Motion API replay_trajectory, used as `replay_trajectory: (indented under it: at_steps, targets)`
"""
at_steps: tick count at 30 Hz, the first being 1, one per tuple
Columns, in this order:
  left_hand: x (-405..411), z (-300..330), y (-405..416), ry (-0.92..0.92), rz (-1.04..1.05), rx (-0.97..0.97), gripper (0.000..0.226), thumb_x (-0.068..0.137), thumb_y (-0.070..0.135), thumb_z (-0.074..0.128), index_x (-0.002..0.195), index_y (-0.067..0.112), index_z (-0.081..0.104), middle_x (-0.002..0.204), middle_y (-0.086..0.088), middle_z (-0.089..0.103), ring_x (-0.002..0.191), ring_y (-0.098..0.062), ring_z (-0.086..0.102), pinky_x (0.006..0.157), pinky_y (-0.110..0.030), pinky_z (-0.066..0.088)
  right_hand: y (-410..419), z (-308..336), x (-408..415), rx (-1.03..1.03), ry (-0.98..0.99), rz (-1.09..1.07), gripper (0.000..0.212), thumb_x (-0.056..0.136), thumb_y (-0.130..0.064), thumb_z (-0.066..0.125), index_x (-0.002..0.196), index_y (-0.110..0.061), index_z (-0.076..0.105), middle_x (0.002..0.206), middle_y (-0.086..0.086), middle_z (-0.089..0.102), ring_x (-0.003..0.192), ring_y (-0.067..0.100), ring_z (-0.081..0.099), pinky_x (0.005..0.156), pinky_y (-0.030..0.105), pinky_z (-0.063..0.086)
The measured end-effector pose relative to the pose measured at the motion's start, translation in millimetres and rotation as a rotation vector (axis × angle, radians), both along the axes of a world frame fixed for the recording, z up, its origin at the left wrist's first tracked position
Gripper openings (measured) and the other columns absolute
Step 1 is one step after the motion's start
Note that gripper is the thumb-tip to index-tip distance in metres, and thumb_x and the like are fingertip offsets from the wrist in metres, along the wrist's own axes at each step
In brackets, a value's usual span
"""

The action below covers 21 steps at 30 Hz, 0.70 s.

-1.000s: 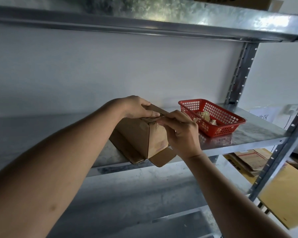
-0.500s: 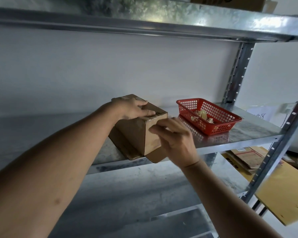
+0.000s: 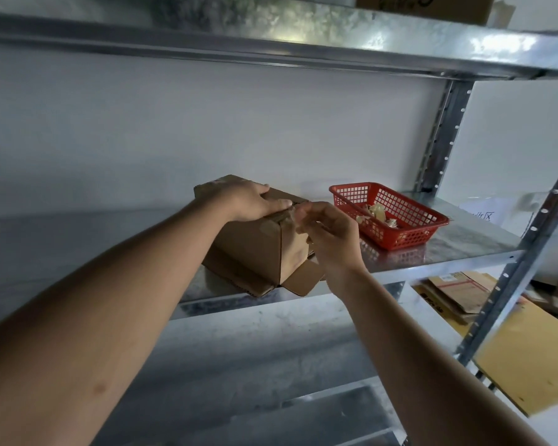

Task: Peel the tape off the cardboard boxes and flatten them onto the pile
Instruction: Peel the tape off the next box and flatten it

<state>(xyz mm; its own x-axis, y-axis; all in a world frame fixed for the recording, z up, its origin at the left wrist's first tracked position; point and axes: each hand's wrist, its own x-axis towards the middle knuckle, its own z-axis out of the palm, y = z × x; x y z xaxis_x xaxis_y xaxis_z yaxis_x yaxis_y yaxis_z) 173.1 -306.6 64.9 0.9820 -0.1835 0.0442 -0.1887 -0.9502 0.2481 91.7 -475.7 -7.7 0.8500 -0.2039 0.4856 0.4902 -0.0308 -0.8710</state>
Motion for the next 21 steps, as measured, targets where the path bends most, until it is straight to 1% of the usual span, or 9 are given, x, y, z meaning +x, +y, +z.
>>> replay_trajectory:
  at_steps: [4,7,9,13,15,16,18,20,21]
  targets:
    - [-7.3,-2.9,-3.5,-0.044,0.037,-0.010,0.094,0.086,0.090,0.039,0.161,0.034,0.034,0.170,-0.003,0.028,0.154,-0.032,0.028,0.117,-0.045,0.030,5.4,0.5,7.0,-0.229,0.073,-0.152,0.005,0.091,-0.023,0.079,0.093,-0.026,0.082,0.100,-0.004,0.072,0.080,0.004,0.069,0.070,0.026,0.054]
    - [-5.2,-5.5,-4.6,-0.017,0.081,-0.043,0.096,0.088,0.087,0.041,0.163,0.029,0.032,0.168,-0.008,0.030,0.152,-0.036,0.031,0.117,-0.047,0.031,8.8,-0.3,7.8,-0.410,0.021,-0.280,0.016,0.092,-0.044,0.074,0.101,-0.033,0.083,0.099,-0.004,0.064,0.084,-0.002,0.061,0.071,0.022,0.048]
    - [-2.7,-7.9,-6.2,-0.009,0.100,-0.080,0.097,0.088,0.085,0.043,0.161,0.023,0.034,0.165,-0.013,0.036,0.149,-0.038,0.036,0.118,-0.048,0.035,10.4,3.0,4.8,-0.474,-0.016,-0.299,0.019,0.085,-0.051,0.079,0.099,-0.038,0.083,0.097,-0.005,0.062,0.081,0.003,0.060,0.070,0.021,0.048]
    - [2.5,-9.5,-7.0,-0.023,0.107,-0.060,0.100,0.088,0.087,0.040,0.157,0.015,0.042,0.160,-0.018,0.042,0.145,-0.039,0.041,0.116,-0.052,0.038,9.7,10.8,2.1,-0.601,-0.123,-0.368,0.012,0.088,-0.025,0.081,0.099,-0.029,0.084,0.093,-0.004,0.071,0.075,0.009,0.063,0.066,0.017,0.041]
    - [1.3,-10.3,-1.0,-0.093,0.056,-0.029,0.094,0.088,0.087,0.038,0.155,0.022,0.046,0.157,-0.018,0.044,0.145,-0.039,0.040,0.117,-0.054,0.035,7.5,14.3,2.6,-0.628,-0.139,-0.400,0.013,0.093,-0.019,0.076,0.101,-0.023,0.084,0.094,-0.001,0.077,0.079,0.014,0.067,0.070,0.021,0.046]
    - [-0.8,-11.0,3.6,-0.145,-0.024,-0.075,0.083,0.091,0.082,0.042,0.153,0.028,0.050,0.158,-0.015,0.043,0.146,-0.036,0.038,0.118,-0.054,0.033,6.0,15.5,3.2,-0.627,-0.134,-0.406,0.013,0.093,-0.017,0.075,0.101,-0.022,0.084,0.094,0.000,0.078,0.081,0.016,0.069,0.073,0.026,0.049]
    - [-4.6,-13.1,14.1,-0.196,-0.281,-0.315,0.048,0.099,0.058,0.058,0.140,0.033,0.065,0.157,-0.004,0.045,0.147,-0.023,0.039,0.121,-0.047,0.031,2.9,17.5,4.8,-0.620,-0.103,-0.410,0.012,0.094,-0.016,0.074,0.100,-0.020,0.084,0.092,0.001,0.079,0.081,0.016,0.070,0.075,0.031,0.053]
    - [-5.4,-16.5,23.5,-0.127,-0.467,-0.481,0.027,0.098,0.038,0.067,0.123,0.031,0.076,0.149,0.008,0.054,0.140,-0.010,0.045,0.122,-0.043,0.033,-0.3,18.0,6.5,-0.581,-0.087,-0.404,0.011,0.094,-0.014,0.074,0.098,-0.019,0.083,0.086,-0.003,0.078,0.075,0.010,0.069,0.072,0.024,0.053]
    - [-4.4,-17.4,27.4,-0.068,-0.510,-0.494,0.027,0.097,0.039,0.067,0.122,0.033,0.077,0.146,0.013,0.056,0.139,-0.006,0.046,0.122,-0.041,0.033,-1.3,17.9,7.1,-0.555,-0.085,-0.398,0.011,0.094,-0.013,0.074,0.098,-0.019,0.083,0.084,-0.006,0.077,0.073,0.007,0.069,0.070,0.020,0.051]
